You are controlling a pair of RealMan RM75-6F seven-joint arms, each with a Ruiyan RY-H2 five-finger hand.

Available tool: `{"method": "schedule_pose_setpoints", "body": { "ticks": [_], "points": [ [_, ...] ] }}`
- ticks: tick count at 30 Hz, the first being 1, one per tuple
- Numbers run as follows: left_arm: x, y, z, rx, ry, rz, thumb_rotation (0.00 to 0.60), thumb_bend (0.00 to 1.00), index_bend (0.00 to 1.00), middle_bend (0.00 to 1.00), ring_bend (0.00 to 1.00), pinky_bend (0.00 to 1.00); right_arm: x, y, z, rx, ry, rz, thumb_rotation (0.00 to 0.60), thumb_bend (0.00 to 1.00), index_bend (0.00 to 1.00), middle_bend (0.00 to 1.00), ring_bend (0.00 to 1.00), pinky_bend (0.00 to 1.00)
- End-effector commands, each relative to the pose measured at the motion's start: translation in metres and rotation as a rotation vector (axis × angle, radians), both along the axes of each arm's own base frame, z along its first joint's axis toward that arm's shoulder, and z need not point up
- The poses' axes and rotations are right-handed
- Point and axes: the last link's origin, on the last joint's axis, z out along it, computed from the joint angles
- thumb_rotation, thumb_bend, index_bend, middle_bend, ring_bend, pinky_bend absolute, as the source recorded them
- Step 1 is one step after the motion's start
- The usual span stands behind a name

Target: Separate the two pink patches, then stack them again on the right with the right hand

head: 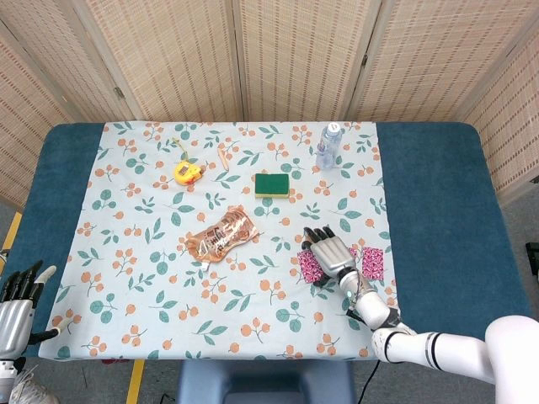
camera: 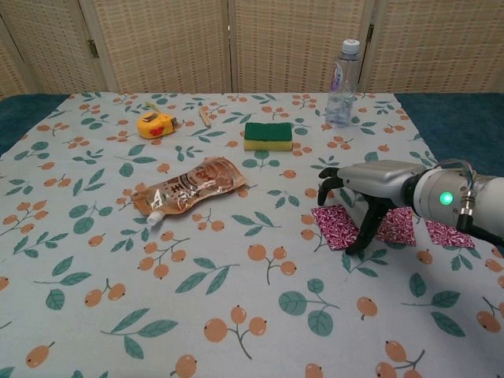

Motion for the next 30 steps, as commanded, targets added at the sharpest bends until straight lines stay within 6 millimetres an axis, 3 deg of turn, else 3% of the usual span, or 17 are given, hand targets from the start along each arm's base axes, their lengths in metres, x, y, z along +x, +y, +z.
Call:
{"method": "schedule_pose_setpoints", "body": {
  "ticks": [1, 12, 18, 25, 30],
  "points": [
    [0.0, 0.0, 0.0, 0.0, -0.001, 0.0, 0.6, 0.22, 0.14, 0.04, 0.09, 0.0, -0.001, 0.0, 0.001, -0.001, -0.005, -0.005, 0.539, 0.05, 0.3, 0.0, 0.0, 0.0],
    [0.0, -0.001, 0.0, -0.002, -0.002, -0.003, 0.6, 0.22, 0.14, 0.04, 0.09, 0.0, -0.003, 0.006, 0.014, -0.03, -0.043, -0.02, 0.555, 0.05, 0.36, 0.03, 0.0, 0.0],
    [-0.001, -0.002, 0.0, 0.001, -0.005, -0.002, 0.6, 0.22, 0.14, 0.04, 0.09, 0.0, -0.005, 0.012, 0.033, -0.083, -0.113, -0.041, 0.558, 0.05, 0.36, 0.03, 0.0, 0.0],
    [-0.002, -0.001, -0.003, -0.009, -0.012, -0.006, 0.6, 0.22, 0.14, 0.04, 0.09, 0.0, -0.036, 0.025, 0.076, -0.203, -0.181, -0.127, 0.554, 0.05, 0.36, 0.03, 0.0, 0.0],
    [-0.002, 0.001, -0.006, -0.018, -0.019, -0.011, 0.6, 0.22, 0.14, 0.04, 0.09, 0.0, -0.068, 0.032, 0.093, -0.25, -0.173, -0.193, 0.556, 0.05, 0.36, 0.03, 0.0, 0.0]
  ]
}}
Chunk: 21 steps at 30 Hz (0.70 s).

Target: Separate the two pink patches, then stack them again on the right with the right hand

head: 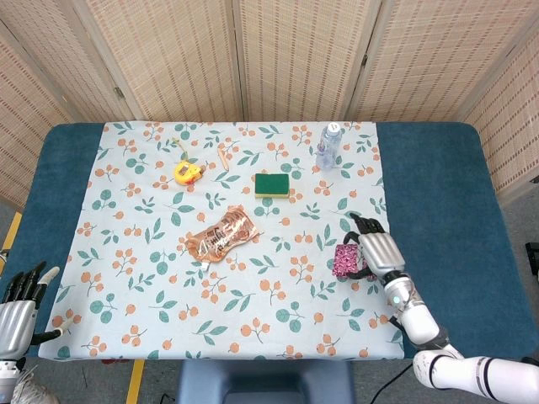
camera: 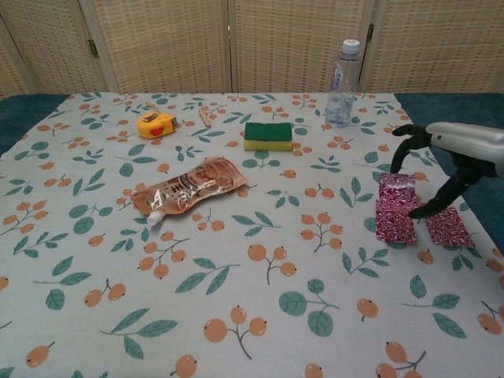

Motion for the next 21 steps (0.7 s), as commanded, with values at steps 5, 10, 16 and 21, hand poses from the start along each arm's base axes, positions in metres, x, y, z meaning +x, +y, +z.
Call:
{"method": "schedule_pose_setpoints", "body": {
  "ticks": [5, 10, 16, 21],
  "points": [
    [0.001, 0.001, -0.001, -0.006, -0.011, -0.003, 0.6, 0.22, 0.14, 0.04, 0.09, 0.0, -0.044, 0.008, 0.014, -0.038, 0.005, -0.105, 0.551, 0.05, 0.36, 0.02, 0.0, 0.0],
    [0.003, 0.001, -0.002, -0.012, -0.011, -0.009, 0.6, 0.22, 0.14, 0.04, 0.09, 0.0, -0.058, 0.005, 0.01, -0.029, -0.005, -0.14, 0.548, 0.05, 0.34, 0.02, 0.0, 0.0],
    [0.001, 0.001, -0.001, -0.013, -0.015, 0.003, 0.6, 0.22, 0.14, 0.04, 0.09, 0.0, -0.065, 0.0, 0.001, -0.01, -0.013, -0.161, 0.547, 0.05, 0.32, 0.02, 0.0, 0.0],
    [0.001, -0.001, -0.001, -0.012, -0.015, 0.005, 0.6, 0.22, 0.14, 0.04, 0.09, 0.0, -0.069, -0.002, -0.004, 0.0, -0.014, -0.167, 0.548, 0.05, 0.3, 0.02, 0.0, 0.0]
  ]
}}
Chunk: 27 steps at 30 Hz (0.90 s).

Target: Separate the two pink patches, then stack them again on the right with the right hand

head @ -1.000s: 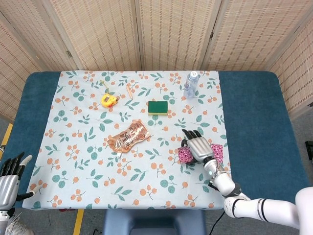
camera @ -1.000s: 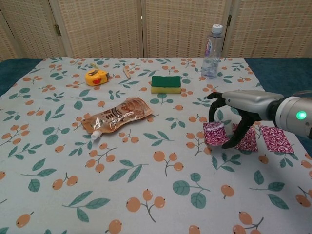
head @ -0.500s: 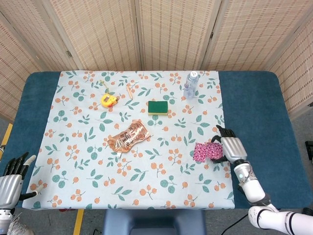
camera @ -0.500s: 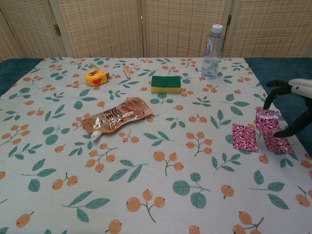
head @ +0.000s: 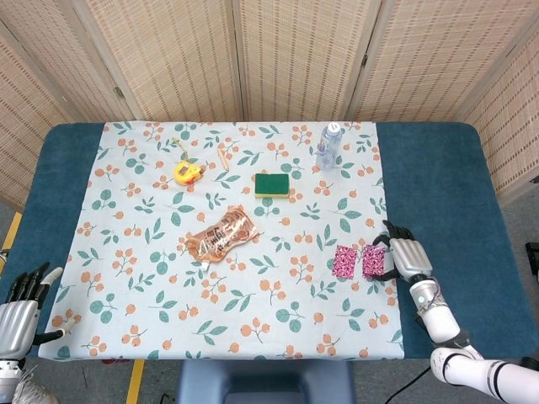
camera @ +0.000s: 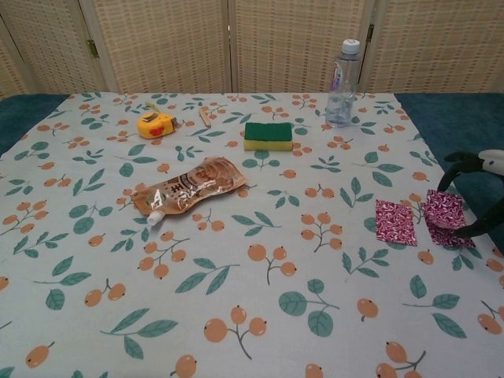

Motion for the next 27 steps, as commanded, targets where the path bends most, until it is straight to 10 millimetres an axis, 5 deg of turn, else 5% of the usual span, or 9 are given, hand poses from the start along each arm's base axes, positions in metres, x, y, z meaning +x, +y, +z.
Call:
{"method": "schedule_pose_setpoints", "body": {
  "ticks": [1, 27],
  "points": [
    [0.0002, -0.0002, -0.0001, 0.0, -0.001, 0.0, 0.6, 0.22, 0.14, 0.04, 0.09, 0.0, -0.0011, -0.0009, -0.0022, 0.003, -0.003, -0.002, 0.547, 0.05, 0.3, 0.02, 0.0, 0.0],
    [-0.002, -0.0005, -0.001, -0.004, -0.002, 0.007, 0.6, 0.22, 0.14, 0.04, 0.09, 0.0, -0.0006, 0.0037, -0.0084, 0.036, 0.021, 0.004, 0.546, 0.05, 0.22, 0.0, 0.0, 0.0]
  ]
}}
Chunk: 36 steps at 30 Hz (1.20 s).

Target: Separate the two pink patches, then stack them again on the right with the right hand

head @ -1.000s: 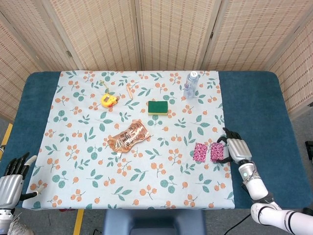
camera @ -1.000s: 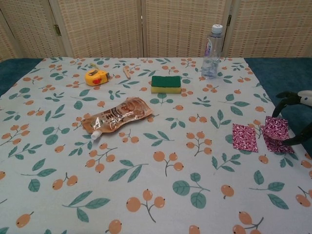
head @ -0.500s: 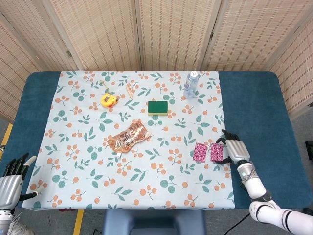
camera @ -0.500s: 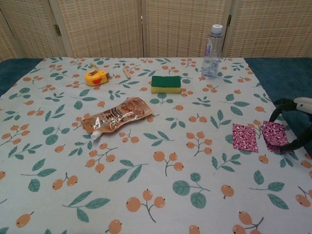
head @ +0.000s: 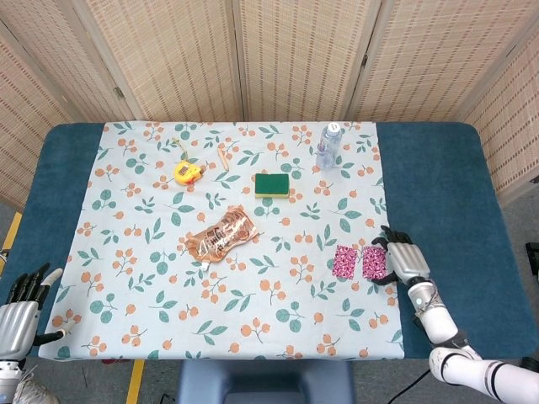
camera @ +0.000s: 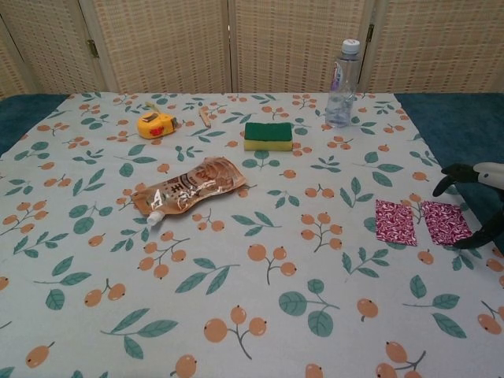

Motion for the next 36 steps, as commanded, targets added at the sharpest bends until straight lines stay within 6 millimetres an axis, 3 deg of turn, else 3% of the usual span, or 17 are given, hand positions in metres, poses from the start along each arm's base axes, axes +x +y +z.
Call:
{"method": "schedule_pose_setpoints", "body": {
  "ticks": [1, 10, 14, 36],
  "points": [
    [0.0, 0.0, 0.001, 0.002, -0.001, -0.001, 0.6, 0.22, 0.14, 0.04, 0.09, 0.0, 0.007, 0.001, -0.001, 0.001, -0.021, 0.013, 0.547, 0.05, 0.22, 0.0, 0.0, 0.0],
    [0.0, 0.0, -0.001, -0.004, -0.006, -0.006, 0.6, 0.22, 0.14, 0.04, 0.09, 0.0, 0.045, -0.001, -0.021, 0.044, -0.078, 0.068, 0.546, 0.05, 0.22, 0.0, 0.0, 0.0],
    [-0.001, -0.001, 0.001, 0.0, -0.007, -0.003, 0.6, 0.22, 0.14, 0.04, 0.09, 0.0, 0.053, -0.002, -0.031, 0.038, -0.065, 0.072, 0.547, 0.05, 0.22, 0.0, 0.0, 0.0],
    [-0.004, -0.001, 0.0, -0.005, -0.011, -0.002, 0.6, 0.22, 0.14, 0.04, 0.1, 0.0, 0.052, -0.007, -0.046, 0.044, -0.028, 0.019, 0.547, 0.05, 0.22, 0.0, 0.0, 0.0]
  ]
}}
